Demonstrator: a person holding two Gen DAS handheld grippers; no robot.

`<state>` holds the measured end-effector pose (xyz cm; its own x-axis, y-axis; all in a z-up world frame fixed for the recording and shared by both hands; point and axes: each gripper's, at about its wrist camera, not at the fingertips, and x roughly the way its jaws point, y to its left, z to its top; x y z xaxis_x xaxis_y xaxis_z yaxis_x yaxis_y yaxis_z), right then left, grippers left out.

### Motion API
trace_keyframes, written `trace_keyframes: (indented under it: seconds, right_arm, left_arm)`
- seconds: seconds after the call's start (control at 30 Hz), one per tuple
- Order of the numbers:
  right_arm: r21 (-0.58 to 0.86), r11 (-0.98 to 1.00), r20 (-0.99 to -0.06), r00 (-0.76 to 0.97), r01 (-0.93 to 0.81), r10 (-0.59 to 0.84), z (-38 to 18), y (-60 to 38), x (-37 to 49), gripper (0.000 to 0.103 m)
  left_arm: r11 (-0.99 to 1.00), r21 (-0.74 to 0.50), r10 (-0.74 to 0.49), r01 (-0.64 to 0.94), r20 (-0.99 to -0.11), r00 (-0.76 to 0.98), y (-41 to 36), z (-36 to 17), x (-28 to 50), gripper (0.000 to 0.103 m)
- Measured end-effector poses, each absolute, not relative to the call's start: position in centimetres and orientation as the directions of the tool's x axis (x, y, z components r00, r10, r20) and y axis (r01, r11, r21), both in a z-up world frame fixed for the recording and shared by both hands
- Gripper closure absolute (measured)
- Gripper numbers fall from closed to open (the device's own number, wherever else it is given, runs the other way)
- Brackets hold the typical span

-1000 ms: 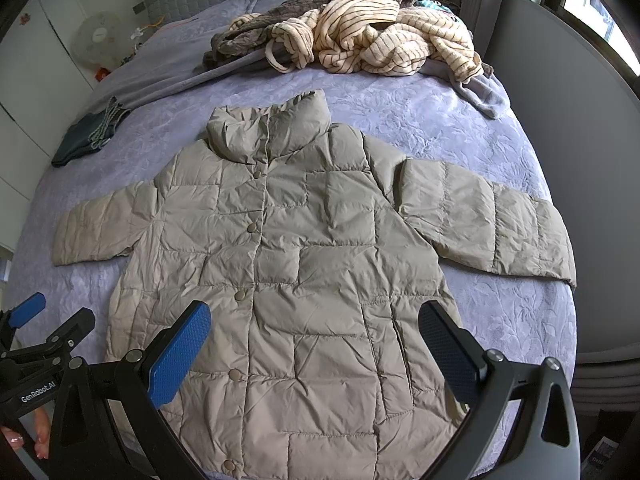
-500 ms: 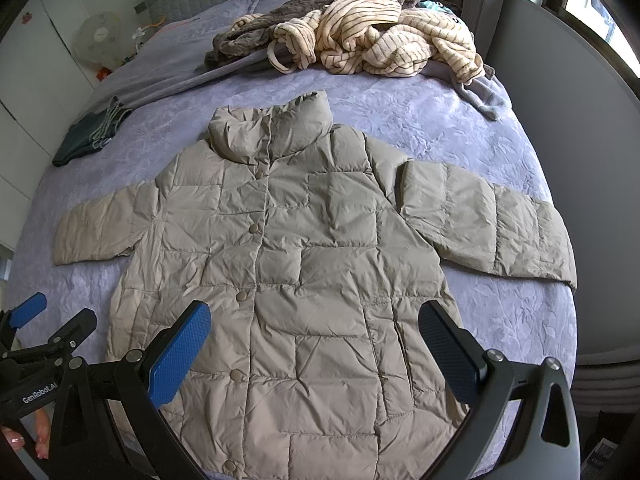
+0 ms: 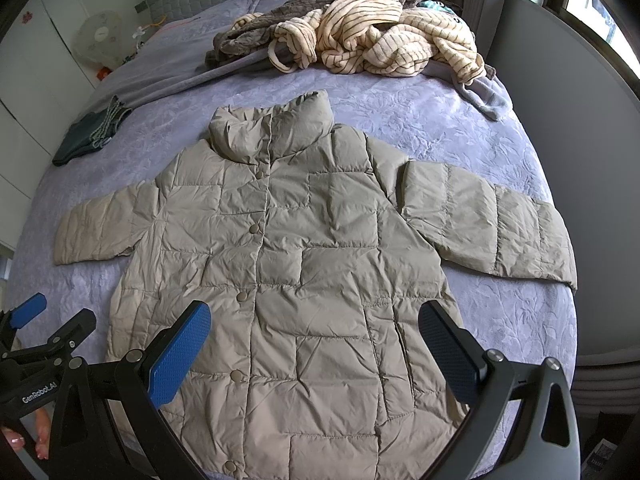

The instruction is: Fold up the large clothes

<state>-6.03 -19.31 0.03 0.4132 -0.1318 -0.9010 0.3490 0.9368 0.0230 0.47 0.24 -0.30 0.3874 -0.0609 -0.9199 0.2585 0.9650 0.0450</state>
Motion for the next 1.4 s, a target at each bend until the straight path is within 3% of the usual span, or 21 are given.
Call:
trace_keyframes:
  seconds: [1.03, 1.2, 1.4]
  right_arm:
    - [0.023, 0.942, -0.908, 0.402, 0.334, -0.121, -0.5, -18.1, -5.1, 0.0]
    - [0.032, 0.938, -0.911, 0.395, 0.346, -0.114, -0.8, -18.4, -4.8, 0.0]
    - [0.055, 0.93, -0.918, 0.385, 0.365, -0.097, -2.6, -17.6, -3.6, 0.0]
  left_arm:
    - [0.973, 0.024, -0.066, 0.23, -0.925, 0.374, 1.6, -0.8, 0.8, 0.0]
    - [0.973, -0.006, -0.089, 0.231, -0.933, 0.349, 2.1, -1.7, 1.7, 0.0]
    - [0.976, -0.129, -0.173, 0.173, -0.948, 0.269, 5.8, -5.6, 4.5, 0.0]
